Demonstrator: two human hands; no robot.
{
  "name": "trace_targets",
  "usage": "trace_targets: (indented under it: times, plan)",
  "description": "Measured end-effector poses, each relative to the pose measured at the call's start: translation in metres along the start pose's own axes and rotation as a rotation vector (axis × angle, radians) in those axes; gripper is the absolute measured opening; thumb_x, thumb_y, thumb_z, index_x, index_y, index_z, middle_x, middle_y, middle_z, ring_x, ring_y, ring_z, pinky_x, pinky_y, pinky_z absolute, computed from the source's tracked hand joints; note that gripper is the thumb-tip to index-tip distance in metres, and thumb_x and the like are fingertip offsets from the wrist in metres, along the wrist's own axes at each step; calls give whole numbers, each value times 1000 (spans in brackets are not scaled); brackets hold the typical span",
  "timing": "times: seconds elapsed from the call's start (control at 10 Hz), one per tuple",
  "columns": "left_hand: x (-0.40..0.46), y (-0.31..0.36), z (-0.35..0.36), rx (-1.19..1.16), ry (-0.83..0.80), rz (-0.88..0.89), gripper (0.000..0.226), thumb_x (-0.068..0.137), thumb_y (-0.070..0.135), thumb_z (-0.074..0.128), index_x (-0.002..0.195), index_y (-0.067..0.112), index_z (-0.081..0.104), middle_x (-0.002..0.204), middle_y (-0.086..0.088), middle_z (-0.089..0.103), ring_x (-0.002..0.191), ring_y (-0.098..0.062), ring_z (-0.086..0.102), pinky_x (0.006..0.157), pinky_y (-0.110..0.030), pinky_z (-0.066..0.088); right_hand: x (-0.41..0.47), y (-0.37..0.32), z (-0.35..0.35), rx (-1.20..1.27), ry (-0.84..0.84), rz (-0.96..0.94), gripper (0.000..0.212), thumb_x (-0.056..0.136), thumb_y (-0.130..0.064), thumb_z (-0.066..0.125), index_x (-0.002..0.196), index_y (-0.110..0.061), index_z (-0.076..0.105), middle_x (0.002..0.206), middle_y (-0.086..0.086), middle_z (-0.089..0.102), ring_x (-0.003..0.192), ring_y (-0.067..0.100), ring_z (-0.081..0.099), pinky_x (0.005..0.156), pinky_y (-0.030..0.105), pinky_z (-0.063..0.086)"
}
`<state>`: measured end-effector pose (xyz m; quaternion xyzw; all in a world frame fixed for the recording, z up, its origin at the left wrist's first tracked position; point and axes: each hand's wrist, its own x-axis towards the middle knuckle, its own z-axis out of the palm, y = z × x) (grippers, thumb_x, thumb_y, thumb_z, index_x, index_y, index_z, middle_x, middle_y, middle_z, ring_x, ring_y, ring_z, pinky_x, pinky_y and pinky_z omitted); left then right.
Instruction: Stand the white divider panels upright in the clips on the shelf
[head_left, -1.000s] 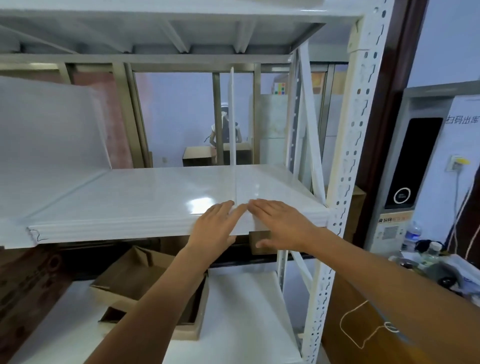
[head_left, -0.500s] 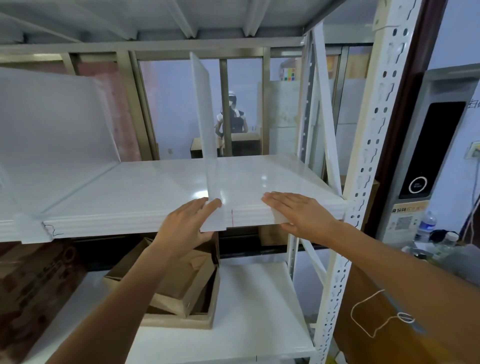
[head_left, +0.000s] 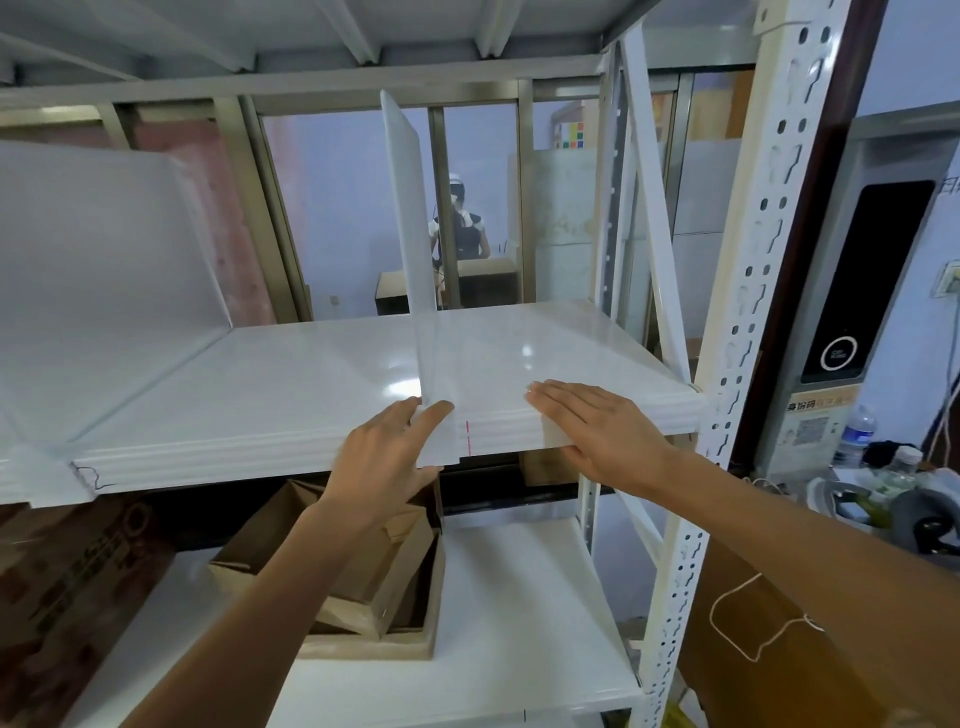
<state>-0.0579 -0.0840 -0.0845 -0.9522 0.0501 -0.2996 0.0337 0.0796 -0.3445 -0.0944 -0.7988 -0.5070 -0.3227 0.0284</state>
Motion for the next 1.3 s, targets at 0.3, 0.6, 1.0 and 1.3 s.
trace_targets:
  times: [0.3, 0.6, 1.0, 1.3]
  plan:
    - [3, 20, 10, 3, 35, -128, 75, 60, 27, 90, 125, 24, 53, 115, -12, 66, 96, -30, 67, 76, -40, 57, 1, -3, 0, -5, 13, 18, 70, 73, -13, 75, 138, -7, 50, 139, 12, 55, 124, 26, 55, 105, 35, 31]
    - [3, 24, 10, -21, 55, -136, 73, 59, 24, 91, 123, 22, 56, 114, -13, 66, 98, -32, 66, 77, -42, 57, 0, -4, 0, 19, 0, 35, 70, 73, -12, 74, 138, -7, 49, 138, 12, 55, 125, 26, 55, 105, 36, 35]
    - [-3, 23, 4, -140, 40, -100, 74, 74, 21, 82, 136, 30, 43, 127, -9, 54, 114, -29, 54, 98, -40, 46, -1, 1, -10, 1, -76, 9, 72, 82, -21, 70, 146, -12, 38, 149, 8, 44, 135, 23, 44, 112, 34, 25]
    - [-19, 6, -57, -254, 22, -147, 61, 87, 42, 66, 142, 40, 39, 141, 10, 49, 123, -11, 47, 98, -18, 27, 3, 6, -48, 208, -212, 98, 69, 90, -54, 51, 149, -29, 26, 154, -4, 32, 139, 16, 32, 113, 39, 32]
